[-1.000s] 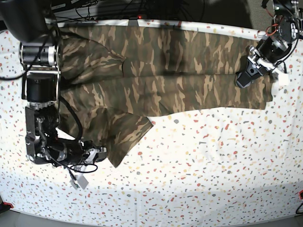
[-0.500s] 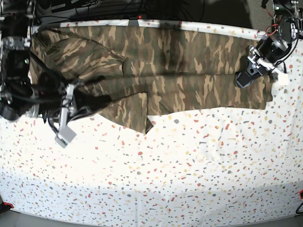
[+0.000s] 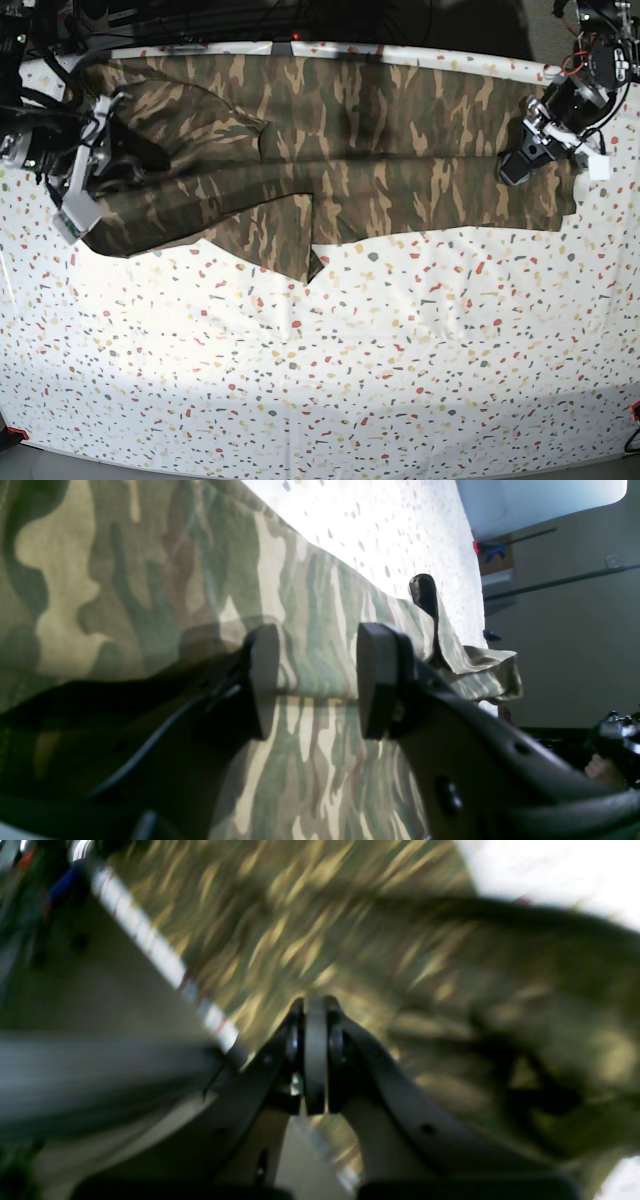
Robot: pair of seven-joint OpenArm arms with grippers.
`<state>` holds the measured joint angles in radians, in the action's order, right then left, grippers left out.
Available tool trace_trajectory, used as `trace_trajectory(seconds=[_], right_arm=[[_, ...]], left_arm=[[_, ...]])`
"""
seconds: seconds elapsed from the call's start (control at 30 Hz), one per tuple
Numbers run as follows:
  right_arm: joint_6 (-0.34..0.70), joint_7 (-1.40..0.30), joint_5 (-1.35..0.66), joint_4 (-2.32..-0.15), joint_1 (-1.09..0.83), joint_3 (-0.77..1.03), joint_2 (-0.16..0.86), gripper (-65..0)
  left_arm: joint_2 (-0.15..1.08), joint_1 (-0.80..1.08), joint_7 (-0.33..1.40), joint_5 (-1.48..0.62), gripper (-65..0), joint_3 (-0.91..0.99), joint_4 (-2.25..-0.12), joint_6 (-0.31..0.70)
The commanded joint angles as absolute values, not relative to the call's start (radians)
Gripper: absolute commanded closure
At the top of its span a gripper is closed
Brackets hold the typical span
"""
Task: Fold the T-shirt properly
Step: 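Drag the sleeve over the folded shirt body with the right gripper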
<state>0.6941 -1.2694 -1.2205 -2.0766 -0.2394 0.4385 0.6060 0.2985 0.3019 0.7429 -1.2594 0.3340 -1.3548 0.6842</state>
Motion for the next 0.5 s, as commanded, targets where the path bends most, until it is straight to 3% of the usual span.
trace_trajectory(seconds=[0.0, 0.07, 0.13, 0.47], right_arm=[[0.698, -1.222, -1.204, -2.09, -0.21, 0.44, 0.616, -2.8], [0.698, -1.151, -1.111, -2.09, -0.169, 0.414, 0.607, -21.3], [0.698, -1.093, -0.981, -2.09, -0.128, 0.354, 0.614, -32.1], [0.698, -0.933, -0.471, -2.052, 0.08, -0.232, 0.672, -32.7]], left_arm=[[0.31, 0.297, 0.732, -1.284, -25.2, 0.34, -1.37, 0.698], [0.31, 0.297, 0.732, -1.284, -25.2, 0.34, -1.37, 0.698], [0.311, 0.297, 0.732, -1.284, -25.2, 0.34, -1.37, 0.698], [0.31, 0.297, 0.732, -1.284, -25.2, 0.34, -1.37, 0.698]])
